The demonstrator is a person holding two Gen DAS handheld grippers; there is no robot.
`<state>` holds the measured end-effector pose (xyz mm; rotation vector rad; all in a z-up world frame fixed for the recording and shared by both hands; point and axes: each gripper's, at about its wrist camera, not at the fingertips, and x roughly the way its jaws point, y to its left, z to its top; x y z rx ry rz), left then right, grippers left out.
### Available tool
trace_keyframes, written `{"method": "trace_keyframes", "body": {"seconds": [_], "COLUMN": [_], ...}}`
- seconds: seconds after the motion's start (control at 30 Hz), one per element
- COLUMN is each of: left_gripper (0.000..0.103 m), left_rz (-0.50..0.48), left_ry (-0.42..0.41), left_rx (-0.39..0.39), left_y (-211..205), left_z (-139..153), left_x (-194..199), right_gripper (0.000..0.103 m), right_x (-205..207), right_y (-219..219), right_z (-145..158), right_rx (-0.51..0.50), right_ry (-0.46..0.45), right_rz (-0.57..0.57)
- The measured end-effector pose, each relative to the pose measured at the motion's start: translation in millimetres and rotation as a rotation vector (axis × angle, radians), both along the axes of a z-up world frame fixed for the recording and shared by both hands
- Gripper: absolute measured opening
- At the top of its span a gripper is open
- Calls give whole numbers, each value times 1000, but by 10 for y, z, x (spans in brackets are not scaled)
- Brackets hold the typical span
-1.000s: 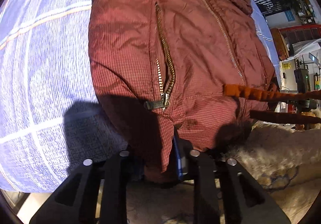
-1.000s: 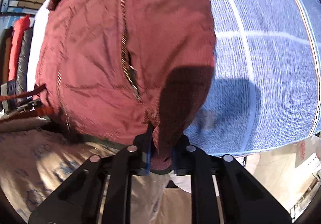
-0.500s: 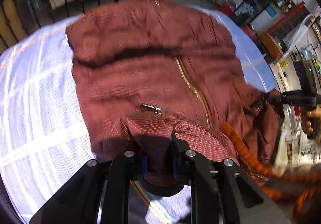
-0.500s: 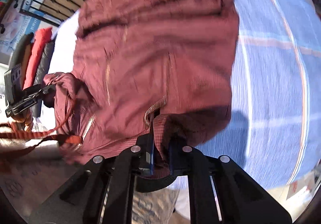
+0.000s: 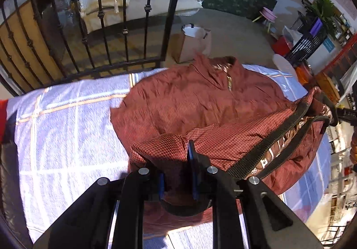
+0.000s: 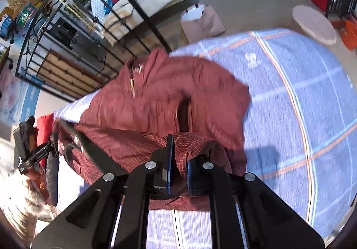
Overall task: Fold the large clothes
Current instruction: 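Grasp the jacket hem with the left tool while the right tool grasps it too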
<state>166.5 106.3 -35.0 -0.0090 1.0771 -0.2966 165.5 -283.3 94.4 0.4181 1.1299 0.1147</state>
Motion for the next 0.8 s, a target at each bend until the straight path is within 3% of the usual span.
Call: {"method": "trace_keyframes", "body": {"seconds": [0.33,0.47,0.63,0.8], "left_gripper": [17,20,26,29], "left_rz": [46,107,251,255], "left_ry": [-16,64,164,187], "left_rx": [7,29,-90,-145], "left_y": [-115,-220,-66,43], "left_z": [142,-42,-320,-379], "left_x": [754,1109,1364,1487], "right_gripper": [10,10,11,11], "right_x": [827,1087,1274,1417], "right_y": [-114,-201,-247,-293], "right_z": [6,-143,-430,-636], "right_rx": [-18,-12,21,34], "right_ry": [-2,46,93,123], "right_rz": [-47,-92,-149,-171]}}
